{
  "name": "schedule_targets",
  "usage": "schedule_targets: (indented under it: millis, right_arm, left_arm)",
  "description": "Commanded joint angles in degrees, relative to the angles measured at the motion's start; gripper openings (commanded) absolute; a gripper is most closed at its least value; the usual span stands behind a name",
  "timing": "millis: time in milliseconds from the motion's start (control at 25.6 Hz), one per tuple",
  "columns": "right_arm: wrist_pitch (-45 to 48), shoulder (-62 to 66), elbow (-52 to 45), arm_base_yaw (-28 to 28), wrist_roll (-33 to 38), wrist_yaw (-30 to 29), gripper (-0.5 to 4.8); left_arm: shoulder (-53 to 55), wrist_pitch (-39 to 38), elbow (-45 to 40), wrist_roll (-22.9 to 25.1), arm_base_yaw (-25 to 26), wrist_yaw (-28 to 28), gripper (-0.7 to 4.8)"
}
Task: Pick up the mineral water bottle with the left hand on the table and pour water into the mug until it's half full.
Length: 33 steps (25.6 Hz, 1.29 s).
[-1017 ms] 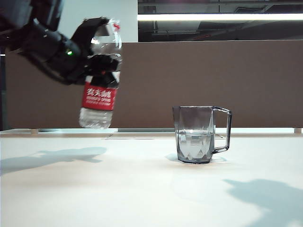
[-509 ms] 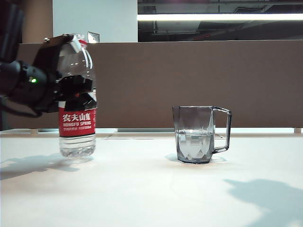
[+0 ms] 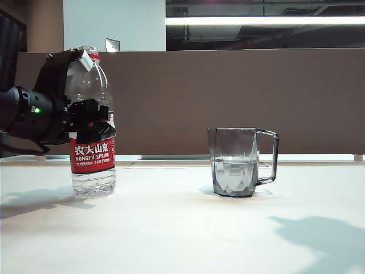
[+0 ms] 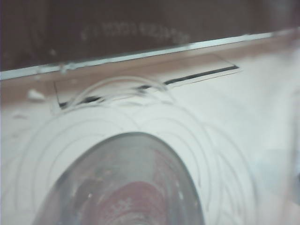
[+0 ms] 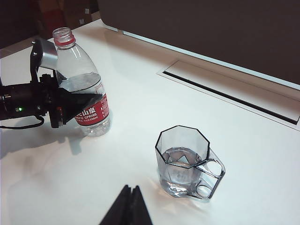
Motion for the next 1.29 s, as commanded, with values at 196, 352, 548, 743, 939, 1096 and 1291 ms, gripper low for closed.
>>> schedule_targets:
  millis: [196,352,548,743,939,1096,1291]
  right_arm:
    - [1.0,0.0,0.5,0.0,-0.2,-0.1,-0.01]
    - [1.0,0.0,0.5,0.0,-0.2,-0.1,-0.01]
    - [1.0,0.0,0.5,0.0,-0.2,-0.1,-0.02]
    - [1.0,0.0,0.5,0.0,-0.2,-0.1,-0.01]
    - [1.0,0.0,0.5,0.0,-0.2,-0.1,-0.02]
    - [1.1,-0.2,0.5,0.0,-0.2,-0.1,-0.01]
    - [1.3,-0.4,0.5,0.0,-0.2,-0.1,-0.01]
  left_arm:
    - [-0.1,2.3,0.1,-0.2,0.0,0.2,1.74]
    - [-0.1,1.5,0.1,-0.9,0.0,0.2,1.88]
    - [-0.2,0.9,0.1,-1.6,0.0,0.2,3.61]
    - [-1.7,-1.1,0.1,-1.6,-0.3,0.2,4.26]
    - [-9.8,-13.0,0.1,-1.6,-0.5,0.2,4.26]
    - [-19.2,-24.7,0.1,-1.6,-0.6,0.2,4.26]
    - [-28.3,-36.5,0.1,-1.6,-0.7,0.2,4.26]
